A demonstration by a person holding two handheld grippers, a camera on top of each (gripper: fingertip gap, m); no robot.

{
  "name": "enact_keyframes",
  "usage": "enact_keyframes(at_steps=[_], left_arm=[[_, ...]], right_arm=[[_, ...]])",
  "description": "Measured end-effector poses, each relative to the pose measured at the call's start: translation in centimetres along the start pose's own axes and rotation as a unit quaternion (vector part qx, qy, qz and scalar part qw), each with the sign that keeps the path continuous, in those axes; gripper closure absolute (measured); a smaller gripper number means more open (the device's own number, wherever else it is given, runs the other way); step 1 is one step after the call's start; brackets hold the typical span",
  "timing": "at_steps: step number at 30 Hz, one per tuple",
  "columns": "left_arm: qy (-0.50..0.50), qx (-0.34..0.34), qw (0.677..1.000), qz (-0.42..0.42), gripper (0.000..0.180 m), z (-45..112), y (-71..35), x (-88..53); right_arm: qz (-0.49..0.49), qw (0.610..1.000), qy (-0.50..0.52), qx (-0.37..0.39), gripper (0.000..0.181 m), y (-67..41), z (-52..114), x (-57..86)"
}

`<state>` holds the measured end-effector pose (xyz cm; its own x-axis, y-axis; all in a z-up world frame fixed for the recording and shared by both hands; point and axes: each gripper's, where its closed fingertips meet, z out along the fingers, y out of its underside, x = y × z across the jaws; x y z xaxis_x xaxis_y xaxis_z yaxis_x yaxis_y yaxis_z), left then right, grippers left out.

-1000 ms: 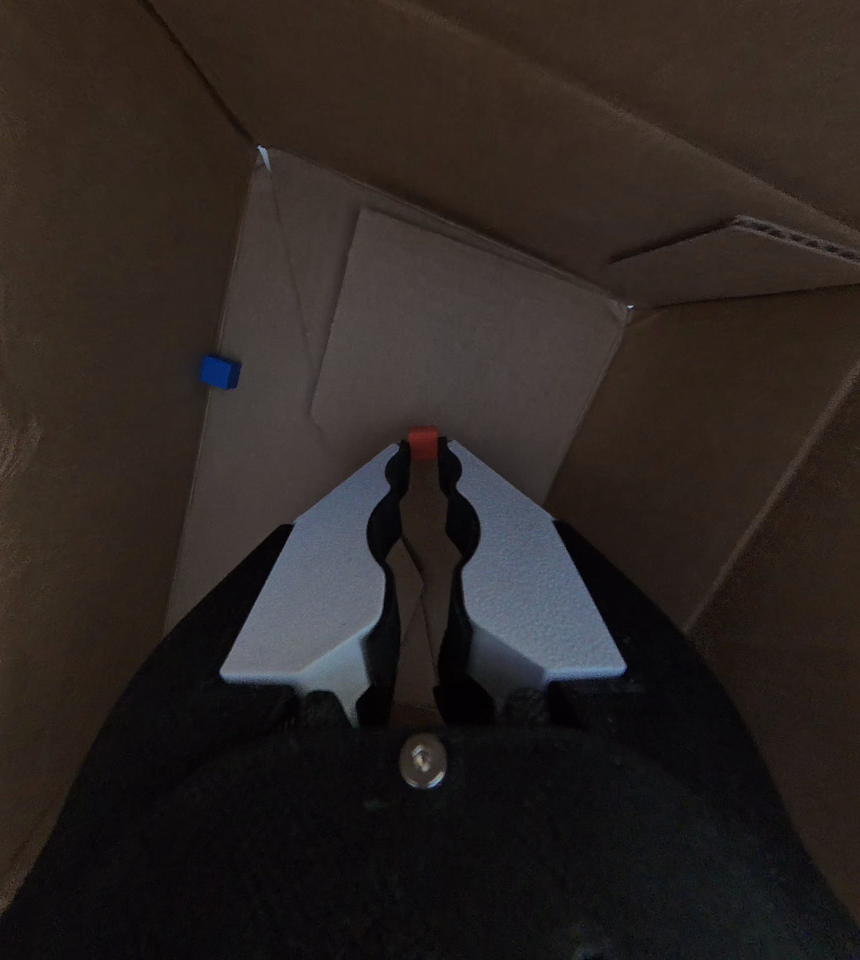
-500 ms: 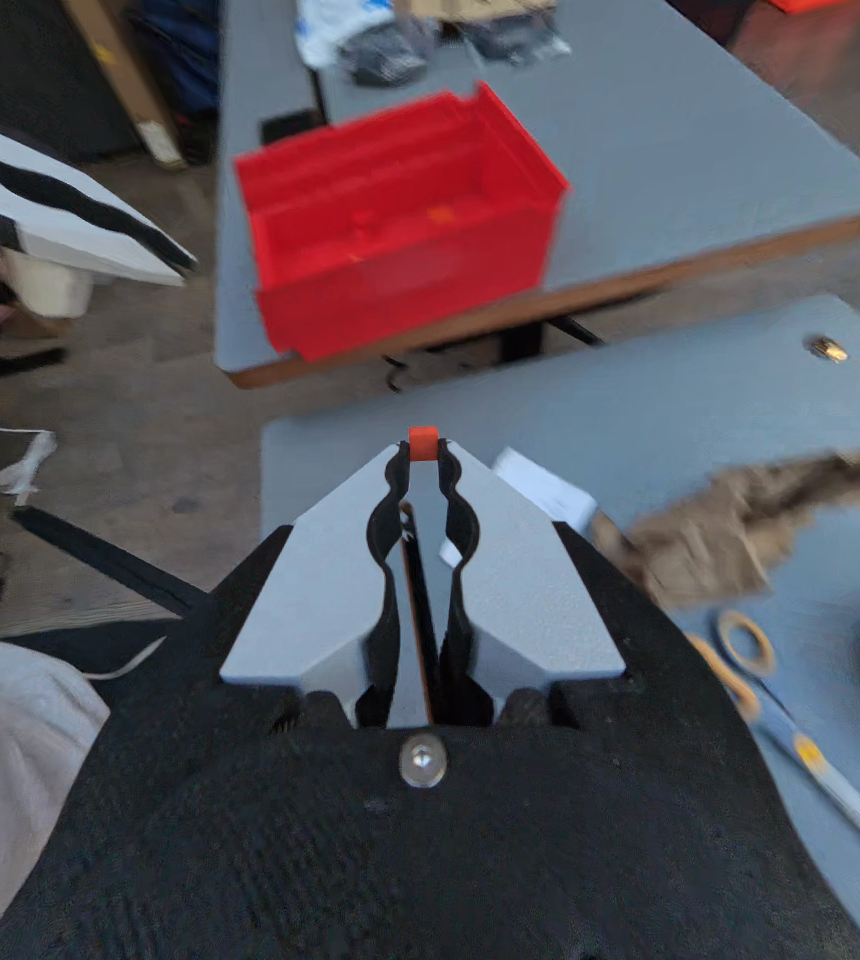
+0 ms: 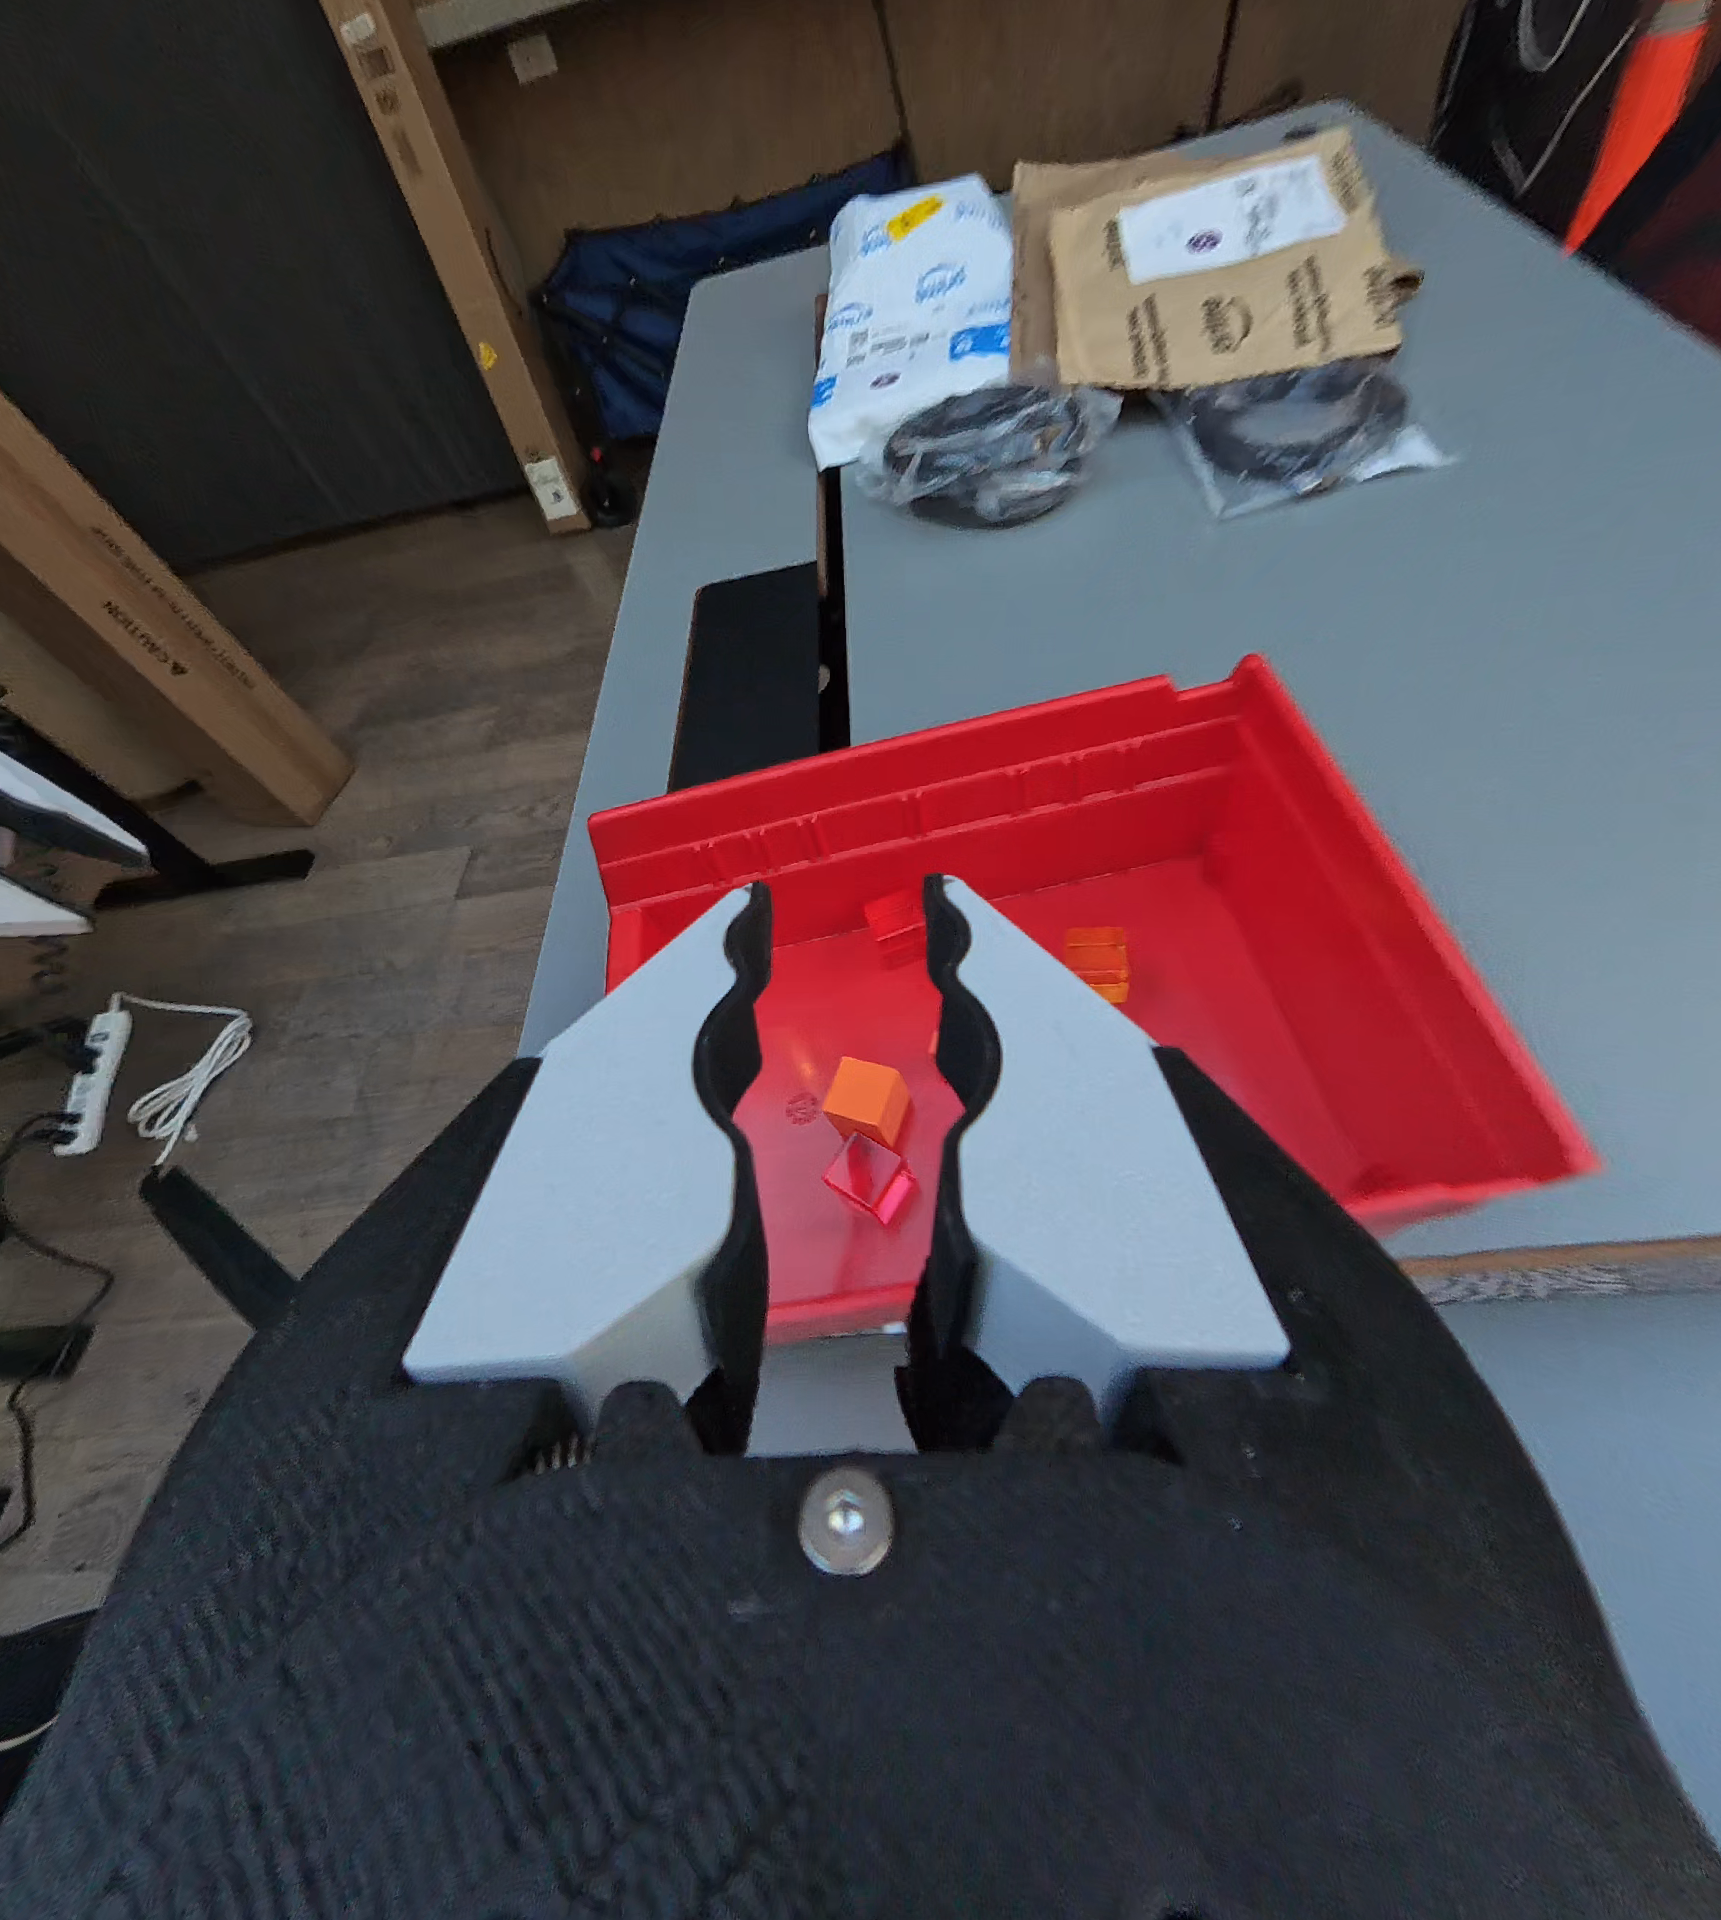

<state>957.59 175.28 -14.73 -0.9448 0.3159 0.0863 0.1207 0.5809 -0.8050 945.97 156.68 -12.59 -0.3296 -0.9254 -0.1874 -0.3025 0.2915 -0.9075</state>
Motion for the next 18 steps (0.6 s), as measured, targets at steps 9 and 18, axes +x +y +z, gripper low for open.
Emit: enact_keyframes(at_steps=[9,18], left_arm=[[0.183,-0.012,0.977,0.11,0.158,7.2,-3.9,13.9],[0.243,0.001,0.959,0.145,0.16,11.5,-9.7,29.7]], right_arm=[[-0.156,0.949,0.253,-0.104,0.167,7.3,-34.3,4.9],[-0.027,0.913,0.181,-0.364,0.161,35.3,-44.8,8.2]])
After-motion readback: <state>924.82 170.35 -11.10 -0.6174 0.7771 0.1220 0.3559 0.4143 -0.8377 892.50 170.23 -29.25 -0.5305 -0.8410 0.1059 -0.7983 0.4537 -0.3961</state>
